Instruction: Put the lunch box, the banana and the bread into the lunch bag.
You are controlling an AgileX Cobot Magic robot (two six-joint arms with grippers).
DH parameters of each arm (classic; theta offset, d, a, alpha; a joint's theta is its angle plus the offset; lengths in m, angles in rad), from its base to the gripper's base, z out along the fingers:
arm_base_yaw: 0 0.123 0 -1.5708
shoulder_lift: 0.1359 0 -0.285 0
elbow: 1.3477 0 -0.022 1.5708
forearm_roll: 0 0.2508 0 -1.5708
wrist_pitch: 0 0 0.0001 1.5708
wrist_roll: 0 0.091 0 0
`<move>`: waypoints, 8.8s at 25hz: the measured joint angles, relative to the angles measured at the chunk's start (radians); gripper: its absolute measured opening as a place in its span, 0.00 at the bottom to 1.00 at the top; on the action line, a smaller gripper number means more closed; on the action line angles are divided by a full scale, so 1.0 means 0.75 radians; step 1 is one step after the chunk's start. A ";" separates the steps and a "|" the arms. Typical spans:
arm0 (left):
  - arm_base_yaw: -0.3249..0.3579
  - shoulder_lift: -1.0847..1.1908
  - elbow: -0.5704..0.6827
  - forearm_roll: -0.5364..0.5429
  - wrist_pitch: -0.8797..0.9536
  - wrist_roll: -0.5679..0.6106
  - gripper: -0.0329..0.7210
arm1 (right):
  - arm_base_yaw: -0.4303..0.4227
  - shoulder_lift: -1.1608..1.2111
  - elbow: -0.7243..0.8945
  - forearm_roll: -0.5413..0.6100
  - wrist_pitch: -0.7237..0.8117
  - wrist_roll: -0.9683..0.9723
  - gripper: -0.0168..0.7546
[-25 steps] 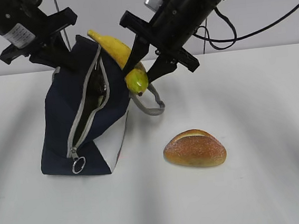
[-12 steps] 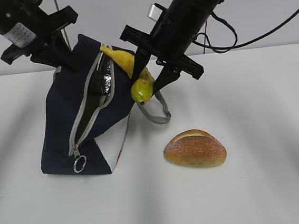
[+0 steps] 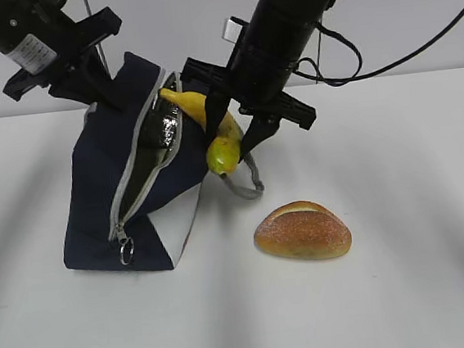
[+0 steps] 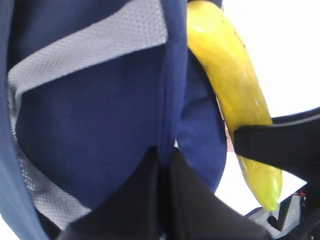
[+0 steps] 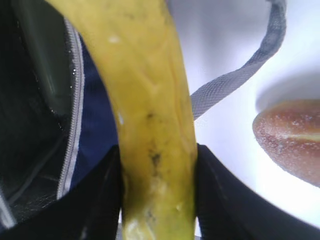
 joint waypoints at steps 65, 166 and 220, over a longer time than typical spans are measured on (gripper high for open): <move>0.008 -0.001 0.000 -0.011 0.003 0.016 0.04 | 0.133 -0.161 -0.066 -0.459 0.025 -0.463 0.75; 0.008 -0.001 0.000 -0.069 0.005 0.040 0.04 | 0.091 -0.331 0.531 0.511 -0.853 -0.844 0.48; 0.010 -0.002 0.000 -0.069 0.005 0.052 0.04 | 0.091 -0.164 0.295 -0.050 -0.785 -0.945 0.80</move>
